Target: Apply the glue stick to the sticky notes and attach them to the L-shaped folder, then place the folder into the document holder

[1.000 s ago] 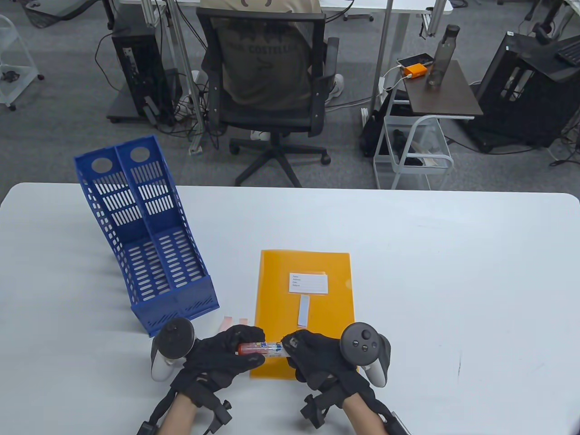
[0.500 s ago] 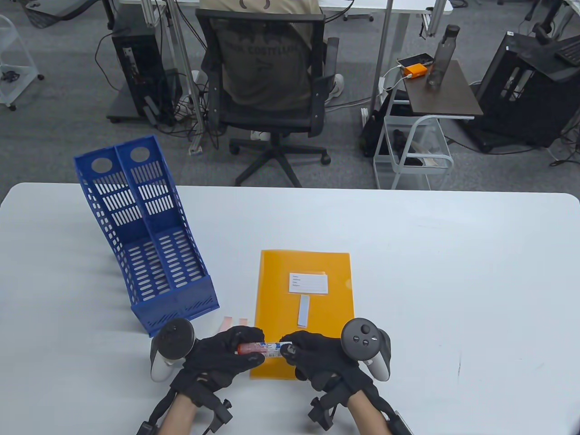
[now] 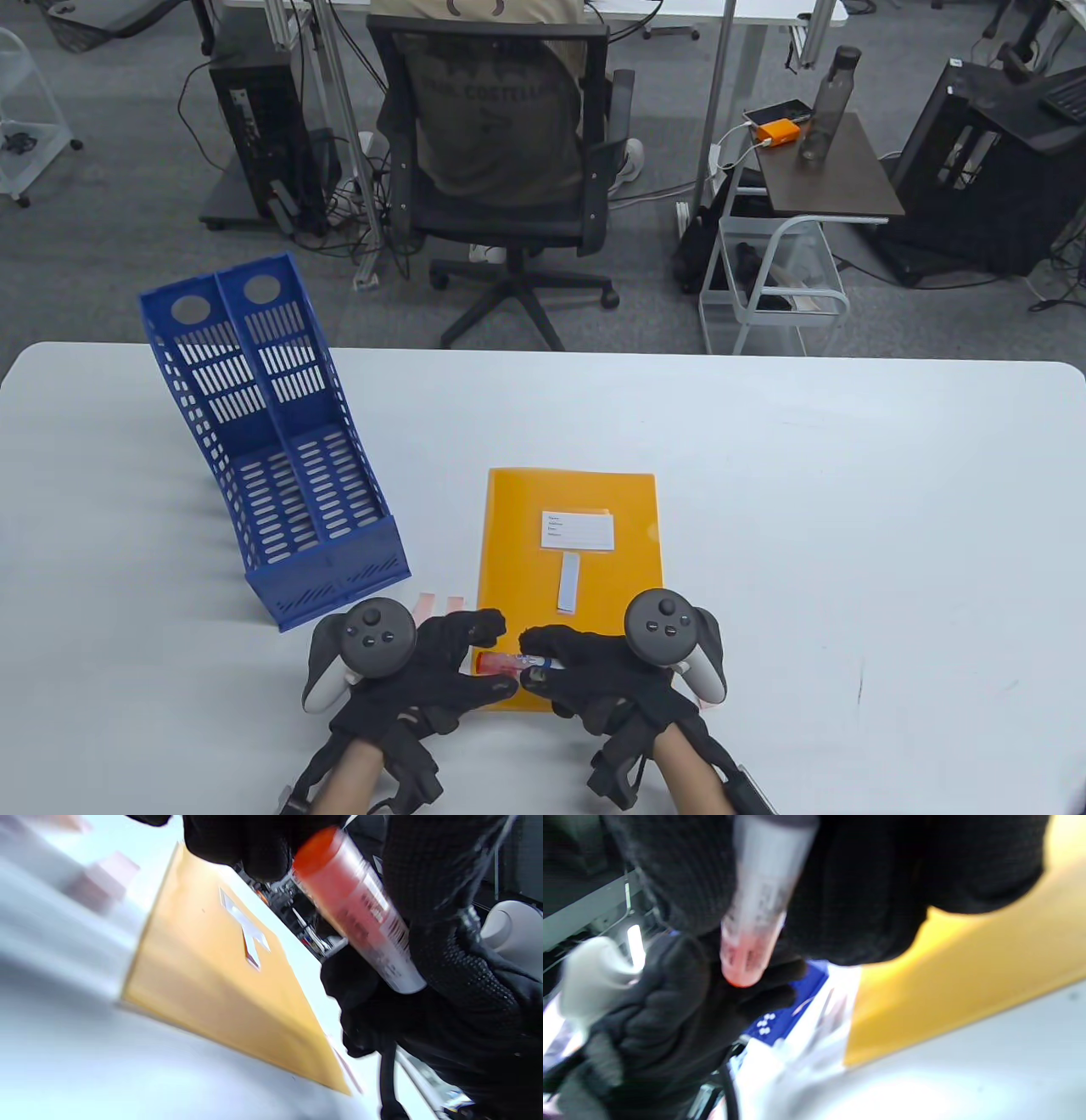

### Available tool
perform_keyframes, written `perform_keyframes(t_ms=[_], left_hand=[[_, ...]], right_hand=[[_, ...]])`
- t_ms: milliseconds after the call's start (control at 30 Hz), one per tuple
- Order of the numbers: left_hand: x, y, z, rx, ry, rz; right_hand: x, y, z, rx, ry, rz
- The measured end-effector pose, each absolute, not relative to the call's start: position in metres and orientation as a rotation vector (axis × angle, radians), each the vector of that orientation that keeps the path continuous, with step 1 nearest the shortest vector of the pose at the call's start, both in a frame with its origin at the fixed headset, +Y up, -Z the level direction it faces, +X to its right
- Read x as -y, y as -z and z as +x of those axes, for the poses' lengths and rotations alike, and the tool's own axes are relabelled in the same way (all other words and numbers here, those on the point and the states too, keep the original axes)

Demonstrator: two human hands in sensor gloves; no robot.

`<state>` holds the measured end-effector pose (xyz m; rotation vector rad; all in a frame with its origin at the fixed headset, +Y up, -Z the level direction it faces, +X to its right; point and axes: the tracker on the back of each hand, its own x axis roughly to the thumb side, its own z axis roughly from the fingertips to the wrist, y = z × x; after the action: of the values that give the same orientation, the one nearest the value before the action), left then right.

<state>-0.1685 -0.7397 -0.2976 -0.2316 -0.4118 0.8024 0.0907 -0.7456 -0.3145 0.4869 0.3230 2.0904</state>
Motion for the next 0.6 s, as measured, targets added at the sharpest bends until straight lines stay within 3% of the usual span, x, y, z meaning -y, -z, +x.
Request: perform_keyframes(t_ms=[167,367,600], left_hand=[[0.718,0.294,-0.176,0.273,-0.563,0.017],[0.728,0.3,-0.165,0.192,-0.2,-0.075],[0.747,0.305,-0.147,0.202,0.194,-0.14]], right_hand=[[0.736,0.31,0.095,-0.059,-2.37,0.393],[0.731,0.308,0.098,0.042,-2.428,0.352],[0.731,0.309,0.101,0.055,-2.41,0.336]])
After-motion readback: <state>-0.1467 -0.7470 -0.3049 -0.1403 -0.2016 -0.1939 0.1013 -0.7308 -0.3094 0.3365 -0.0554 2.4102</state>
